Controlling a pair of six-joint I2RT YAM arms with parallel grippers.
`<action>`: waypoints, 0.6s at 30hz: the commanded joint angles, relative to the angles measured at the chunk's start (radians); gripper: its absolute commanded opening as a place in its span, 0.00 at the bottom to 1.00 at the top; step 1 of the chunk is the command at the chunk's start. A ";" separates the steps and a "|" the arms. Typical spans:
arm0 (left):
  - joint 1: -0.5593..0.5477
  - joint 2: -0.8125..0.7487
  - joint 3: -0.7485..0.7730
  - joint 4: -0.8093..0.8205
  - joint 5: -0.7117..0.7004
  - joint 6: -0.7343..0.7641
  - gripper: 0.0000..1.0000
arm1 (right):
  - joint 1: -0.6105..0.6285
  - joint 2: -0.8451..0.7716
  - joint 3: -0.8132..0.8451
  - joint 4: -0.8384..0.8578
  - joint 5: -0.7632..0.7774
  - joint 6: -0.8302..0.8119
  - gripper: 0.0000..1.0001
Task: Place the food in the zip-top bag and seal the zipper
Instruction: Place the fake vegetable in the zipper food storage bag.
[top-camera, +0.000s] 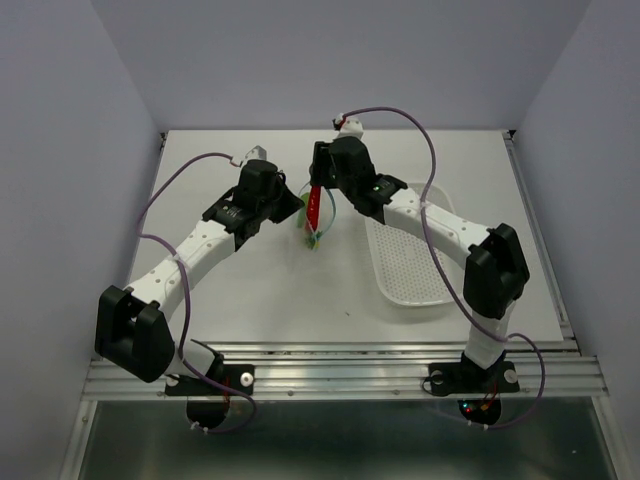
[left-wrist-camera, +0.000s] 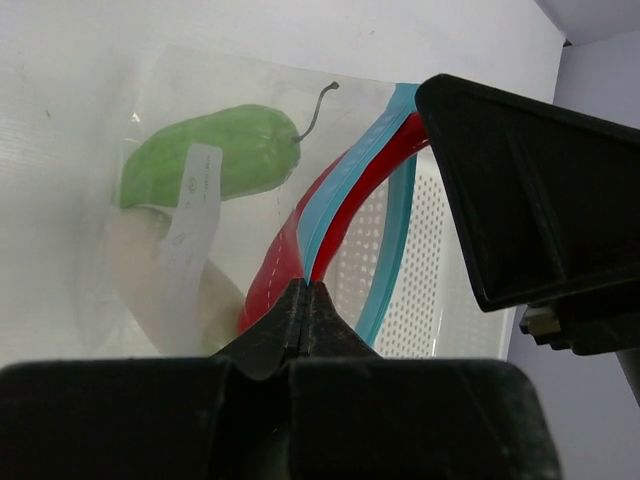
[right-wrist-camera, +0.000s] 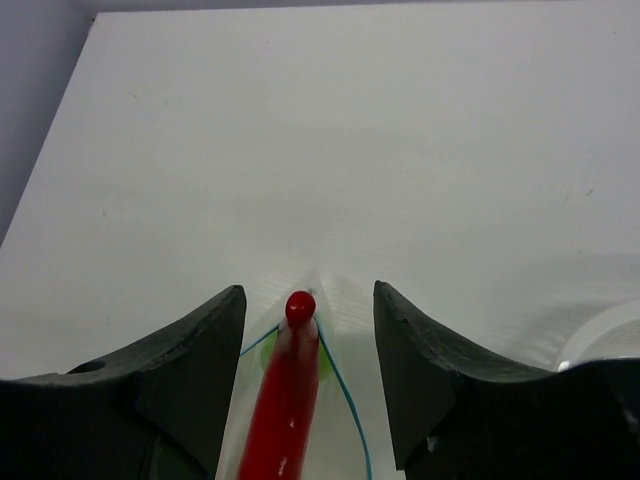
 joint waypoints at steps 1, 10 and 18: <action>-0.003 -0.030 -0.006 0.034 0.027 0.020 0.00 | 0.005 0.015 0.066 0.016 0.044 0.002 0.57; -0.003 -0.023 -0.003 0.039 0.030 0.021 0.00 | 0.005 0.013 0.058 0.032 0.026 0.008 0.27; -0.003 -0.027 -0.003 0.039 0.030 0.024 0.00 | 0.005 0.021 0.055 0.030 0.001 0.016 0.21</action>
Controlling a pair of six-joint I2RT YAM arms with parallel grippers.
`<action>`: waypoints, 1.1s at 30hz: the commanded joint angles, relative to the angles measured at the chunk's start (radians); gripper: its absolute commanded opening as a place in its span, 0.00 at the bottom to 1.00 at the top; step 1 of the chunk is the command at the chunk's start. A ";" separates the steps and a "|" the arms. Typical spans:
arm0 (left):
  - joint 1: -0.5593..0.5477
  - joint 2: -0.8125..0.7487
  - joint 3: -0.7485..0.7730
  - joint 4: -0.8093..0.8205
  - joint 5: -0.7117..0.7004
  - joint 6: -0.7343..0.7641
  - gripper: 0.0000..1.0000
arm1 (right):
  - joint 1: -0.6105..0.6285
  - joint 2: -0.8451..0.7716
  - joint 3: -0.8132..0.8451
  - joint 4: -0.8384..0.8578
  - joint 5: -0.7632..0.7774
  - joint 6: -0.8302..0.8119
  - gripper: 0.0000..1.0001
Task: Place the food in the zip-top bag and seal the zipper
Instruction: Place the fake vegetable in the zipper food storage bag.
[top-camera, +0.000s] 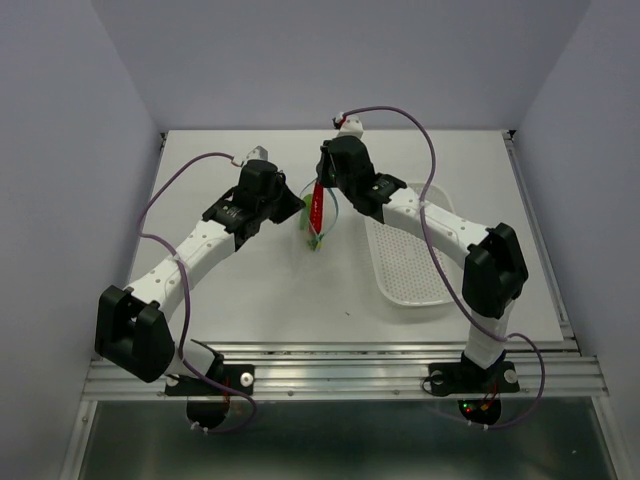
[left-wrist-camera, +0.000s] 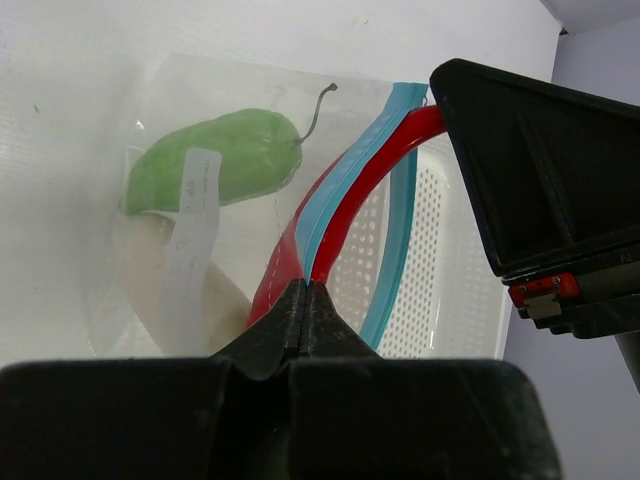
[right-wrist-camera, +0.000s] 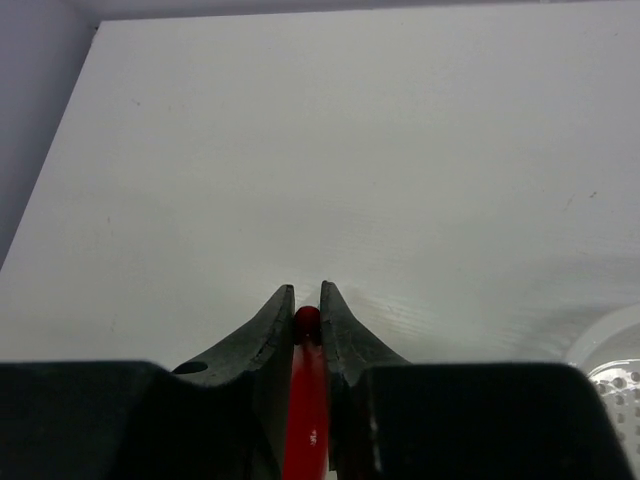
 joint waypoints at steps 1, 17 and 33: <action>-0.003 -0.027 -0.003 0.037 0.003 0.020 0.00 | 0.005 0.000 0.029 0.029 -0.015 0.010 0.17; -0.001 -0.015 -0.007 0.071 0.000 -0.011 0.00 | 0.054 -0.102 -0.155 -0.011 -0.134 0.201 0.01; -0.003 0.012 -0.018 0.075 0.024 -0.025 0.00 | 0.075 -0.206 -0.246 -0.018 -0.024 0.264 0.01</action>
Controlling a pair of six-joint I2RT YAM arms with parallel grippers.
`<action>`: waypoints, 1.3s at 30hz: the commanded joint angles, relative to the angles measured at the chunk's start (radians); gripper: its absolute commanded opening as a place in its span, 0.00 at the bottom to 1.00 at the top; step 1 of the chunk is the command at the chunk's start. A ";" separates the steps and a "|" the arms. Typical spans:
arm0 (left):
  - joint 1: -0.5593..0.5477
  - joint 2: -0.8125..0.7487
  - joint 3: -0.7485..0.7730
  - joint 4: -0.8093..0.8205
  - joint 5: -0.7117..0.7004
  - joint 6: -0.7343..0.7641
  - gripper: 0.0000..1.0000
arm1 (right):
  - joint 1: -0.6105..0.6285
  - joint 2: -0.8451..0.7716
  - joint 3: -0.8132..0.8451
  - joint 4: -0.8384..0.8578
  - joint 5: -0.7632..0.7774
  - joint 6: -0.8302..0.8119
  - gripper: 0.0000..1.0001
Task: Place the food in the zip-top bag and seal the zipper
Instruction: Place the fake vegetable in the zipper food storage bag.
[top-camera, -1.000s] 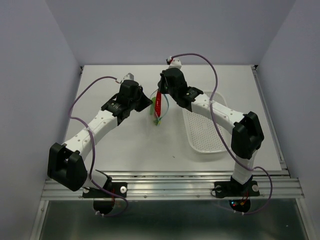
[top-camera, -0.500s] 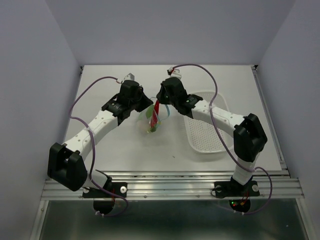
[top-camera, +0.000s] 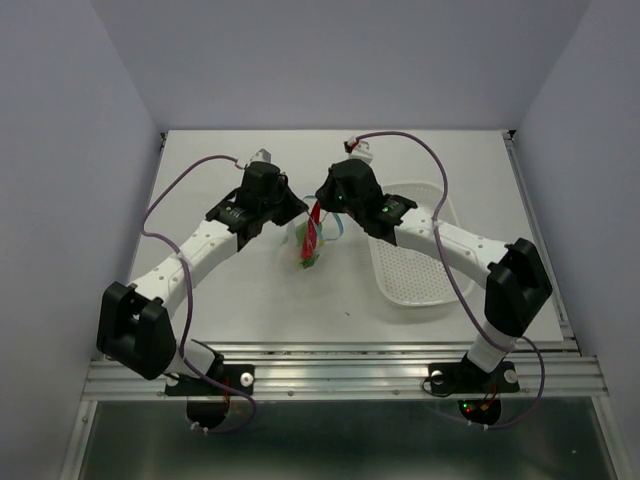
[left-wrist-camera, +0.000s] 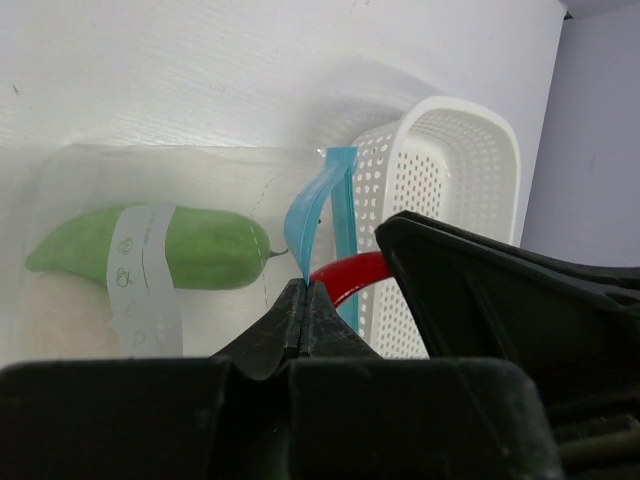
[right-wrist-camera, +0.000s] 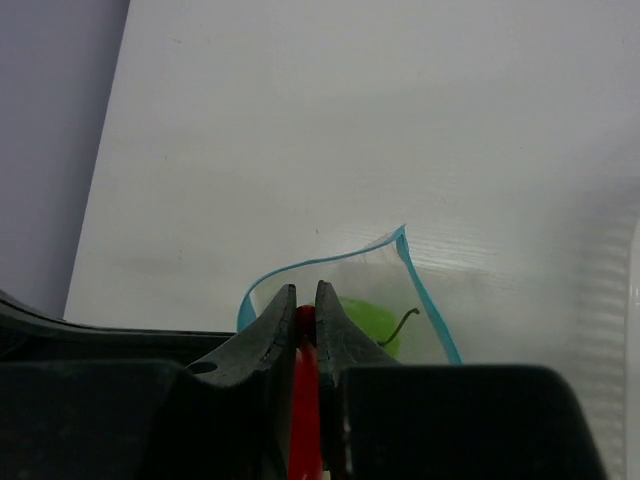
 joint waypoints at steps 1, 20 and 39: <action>-0.002 -0.002 -0.011 0.065 0.002 -0.012 0.00 | 0.017 -0.067 -0.036 0.009 0.011 0.025 0.01; -0.001 -0.053 -0.052 0.095 0.070 0.027 0.00 | 0.017 0.097 0.076 -0.087 -0.162 0.068 0.10; -0.001 -0.112 -0.106 0.056 0.059 0.074 0.00 | -0.016 0.021 0.144 -0.136 -0.115 -0.018 0.70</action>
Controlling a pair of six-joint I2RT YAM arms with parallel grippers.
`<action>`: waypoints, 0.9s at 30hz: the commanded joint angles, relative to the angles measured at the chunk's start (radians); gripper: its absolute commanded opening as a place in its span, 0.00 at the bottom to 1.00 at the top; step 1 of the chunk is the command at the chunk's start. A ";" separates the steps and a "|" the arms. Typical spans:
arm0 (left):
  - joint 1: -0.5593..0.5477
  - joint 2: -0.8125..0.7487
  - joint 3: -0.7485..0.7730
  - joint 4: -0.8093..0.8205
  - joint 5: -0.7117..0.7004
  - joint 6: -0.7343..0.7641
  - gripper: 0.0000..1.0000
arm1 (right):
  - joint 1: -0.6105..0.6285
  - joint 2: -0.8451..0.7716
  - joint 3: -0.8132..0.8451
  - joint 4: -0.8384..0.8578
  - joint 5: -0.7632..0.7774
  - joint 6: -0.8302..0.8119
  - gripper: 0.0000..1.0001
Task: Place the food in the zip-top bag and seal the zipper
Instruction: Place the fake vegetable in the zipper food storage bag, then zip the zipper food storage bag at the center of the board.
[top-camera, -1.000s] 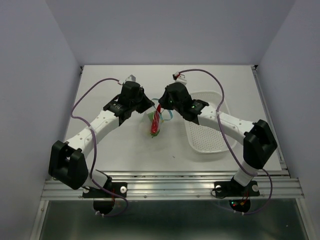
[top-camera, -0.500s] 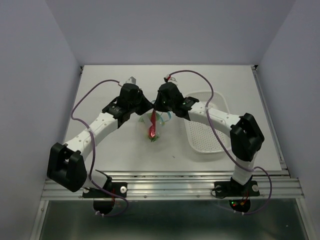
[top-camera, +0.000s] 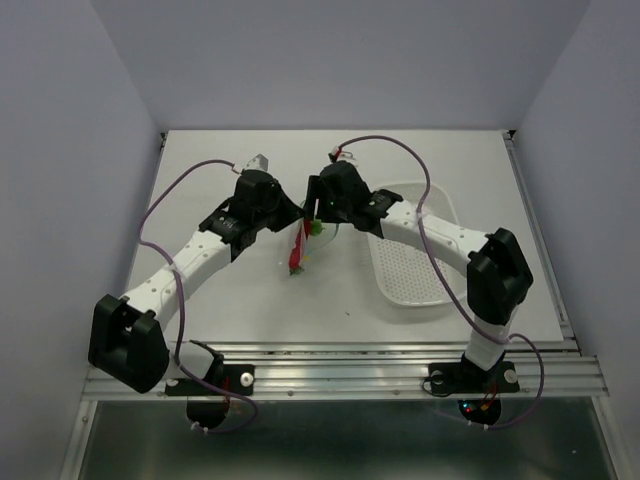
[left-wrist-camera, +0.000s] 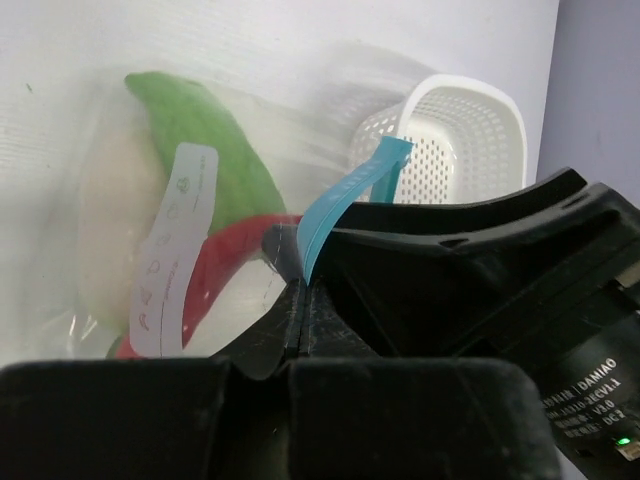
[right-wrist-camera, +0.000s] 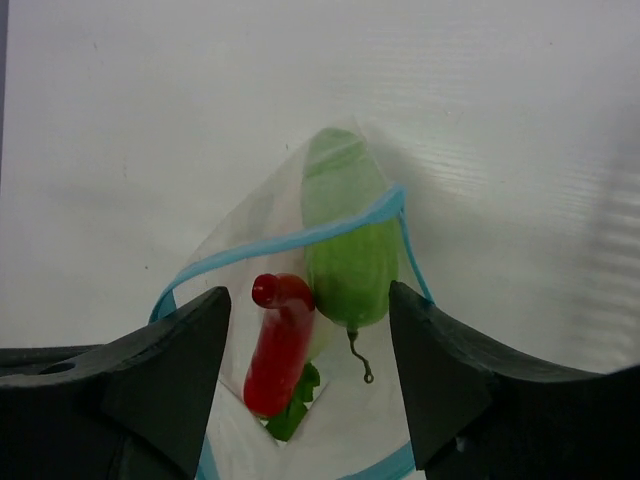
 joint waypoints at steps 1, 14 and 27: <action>-0.005 -0.043 -0.021 0.012 0.028 0.028 0.00 | -0.021 -0.094 0.050 0.035 -0.024 -0.041 0.73; -0.005 -0.029 -0.016 0.009 0.046 0.057 0.00 | -0.084 -0.233 -0.003 0.034 -0.085 -0.108 0.81; -0.004 -0.012 -0.009 0.027 0.075 0.077 0.00 | -0.139 -0.233 -0.077 -0.003 -0.127 -0.163 0.81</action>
